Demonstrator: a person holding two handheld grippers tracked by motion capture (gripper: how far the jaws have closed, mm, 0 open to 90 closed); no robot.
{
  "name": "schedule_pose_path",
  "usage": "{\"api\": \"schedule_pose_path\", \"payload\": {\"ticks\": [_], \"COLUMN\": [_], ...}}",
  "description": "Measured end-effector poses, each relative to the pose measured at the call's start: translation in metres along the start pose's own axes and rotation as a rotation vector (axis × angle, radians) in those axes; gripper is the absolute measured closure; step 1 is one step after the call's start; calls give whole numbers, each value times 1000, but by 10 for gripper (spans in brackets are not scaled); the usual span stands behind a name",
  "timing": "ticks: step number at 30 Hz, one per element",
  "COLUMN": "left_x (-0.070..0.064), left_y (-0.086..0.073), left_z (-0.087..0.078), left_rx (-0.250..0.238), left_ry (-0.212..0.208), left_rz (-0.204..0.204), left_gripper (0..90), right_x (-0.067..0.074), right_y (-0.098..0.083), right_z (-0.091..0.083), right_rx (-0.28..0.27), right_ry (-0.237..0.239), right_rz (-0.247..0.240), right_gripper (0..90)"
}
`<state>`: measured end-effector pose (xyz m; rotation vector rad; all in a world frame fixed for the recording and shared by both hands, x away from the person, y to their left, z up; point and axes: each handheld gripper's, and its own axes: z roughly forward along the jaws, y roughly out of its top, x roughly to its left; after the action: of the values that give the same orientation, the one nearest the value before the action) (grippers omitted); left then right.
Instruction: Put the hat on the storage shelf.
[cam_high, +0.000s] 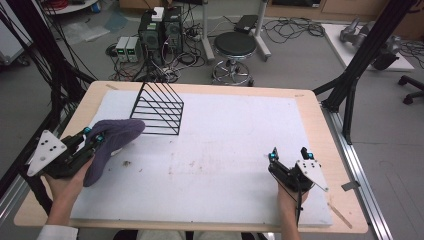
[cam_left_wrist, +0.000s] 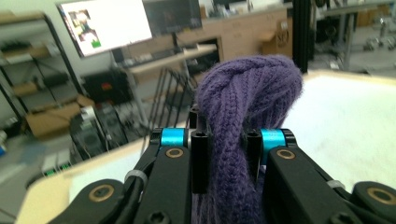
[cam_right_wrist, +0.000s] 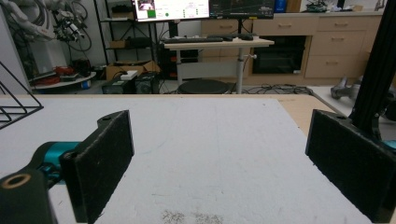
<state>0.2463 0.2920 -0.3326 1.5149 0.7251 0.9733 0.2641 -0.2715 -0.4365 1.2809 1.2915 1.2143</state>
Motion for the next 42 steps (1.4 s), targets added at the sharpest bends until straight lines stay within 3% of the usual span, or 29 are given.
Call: {"api": "schedule_pose_path", "payload": {"ticks": [2, 7, 17, 23, 24, 30, 35, 42], "left_x": [-2, -6, -21, -27, -28, -35, -39, -40], "left_y": [6, 20, 45, 64, 66, 86, 97, 102], "left_z": [-1, -1, 17, 33, 35, 49, 57, 66], "left_rx": [-36, -66, -162, -221, -225, -256, -286, -293], "left_ry": [-7, -70, -115, -140, -145, -171, -194, -211], "left_rz": [-14, -38, -59, -88, -92, -87, -100, -105], "left_gripper": [796, 793, 793, 794, 793, 793, 794, 794], "right_x": [0, 1, 23, 43, 49, 70, 83, 101], "right_y": [0, 1, 7, 17, 19, 29, 37, 47], "right_z": [0, -1, -10, -13, -14, -12, -8, 4], "right_rx": [-2, -12, -128, -213, -222, -273, -305, -347], "right_ry": [1, 12, 163, 242, 276, 372, 420, 471], "right_rz": [-1, 8, 25, 58, 68, 79, 84, 112], "right_gripper": [70, 69, 69, 68, 68, 69, 68, 68]}}
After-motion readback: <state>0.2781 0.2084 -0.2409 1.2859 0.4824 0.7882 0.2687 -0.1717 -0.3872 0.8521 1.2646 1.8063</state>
